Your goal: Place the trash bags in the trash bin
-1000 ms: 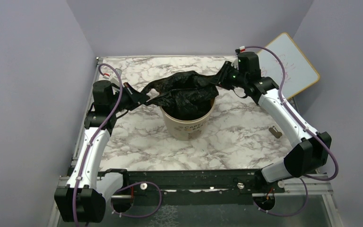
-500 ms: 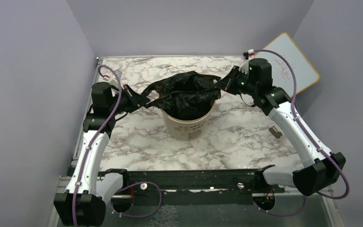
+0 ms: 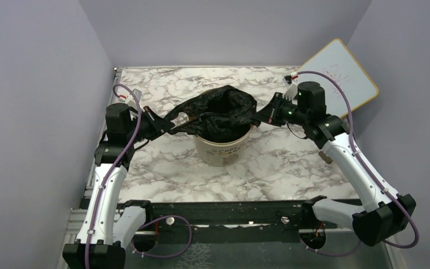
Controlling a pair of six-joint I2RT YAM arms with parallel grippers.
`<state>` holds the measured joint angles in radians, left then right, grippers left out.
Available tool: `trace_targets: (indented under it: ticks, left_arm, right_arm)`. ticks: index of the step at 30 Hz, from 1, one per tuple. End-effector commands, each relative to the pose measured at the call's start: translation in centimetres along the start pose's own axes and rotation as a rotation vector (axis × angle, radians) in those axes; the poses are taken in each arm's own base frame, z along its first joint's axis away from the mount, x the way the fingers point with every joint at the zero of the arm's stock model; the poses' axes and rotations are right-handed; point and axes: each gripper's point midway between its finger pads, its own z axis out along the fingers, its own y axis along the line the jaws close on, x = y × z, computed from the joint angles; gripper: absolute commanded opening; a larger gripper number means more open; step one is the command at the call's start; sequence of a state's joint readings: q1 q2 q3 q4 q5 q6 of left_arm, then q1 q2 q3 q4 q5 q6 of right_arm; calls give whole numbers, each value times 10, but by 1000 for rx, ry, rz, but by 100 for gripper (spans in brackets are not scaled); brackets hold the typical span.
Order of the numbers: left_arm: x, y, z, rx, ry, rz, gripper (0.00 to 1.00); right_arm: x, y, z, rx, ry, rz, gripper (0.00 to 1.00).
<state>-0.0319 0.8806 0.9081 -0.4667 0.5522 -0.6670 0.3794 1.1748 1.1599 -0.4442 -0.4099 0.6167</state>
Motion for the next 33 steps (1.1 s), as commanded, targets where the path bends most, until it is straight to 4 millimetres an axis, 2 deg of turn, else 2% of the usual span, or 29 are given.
trace_targets:
  ticks: [1,4,7,10,16,21,25,27,28,30,33]
  left_arm:
    - [4,21,-7,-111,-26,-8,0]
    - [5,32,-13,-179,-33,-4,0]
    - [-1,33,-15,-201,-55,0,0]
    - [-14,13,-17,-149,-69,35,0]
    - [-29,-16,-22,-72,-85,89,0]
    - [-31,-29,-25,-27,-88,118,0]
    - [-37,-30,-31,-43,-127,135,0]
    - [-41,-36,-32,-26,-129,169,10]
    - [-42,-41,-30,-6,-119,180,14]
    - [-47,-51,-29,29,-106,183,16]
    - [-48,-66,-33,84,-105,211,16]
  right_arm:
    - [16,-11,-18,49,17,-25,1]
    - [17,-24,-28,118,-40,-10,0]
    - [4,-22,-42,120,-160,-1,1]
    - [-8,-1,-51,18,-255,-27,0]
    - [7,16,-44,-64,-102,-74,0]
    - [4,35,-53,-147,-118,-91,0]
    - [3,30,-54,-100,-107,-45,0]
    - [-5,28,-56,-76,-159,-24,1]
    - [-10,32,-58,-94,-188,-24,1]
    - [-14,52,-60,-201,-199,-43,0]
    - [0,83,-62,-402,-104,-75,0]
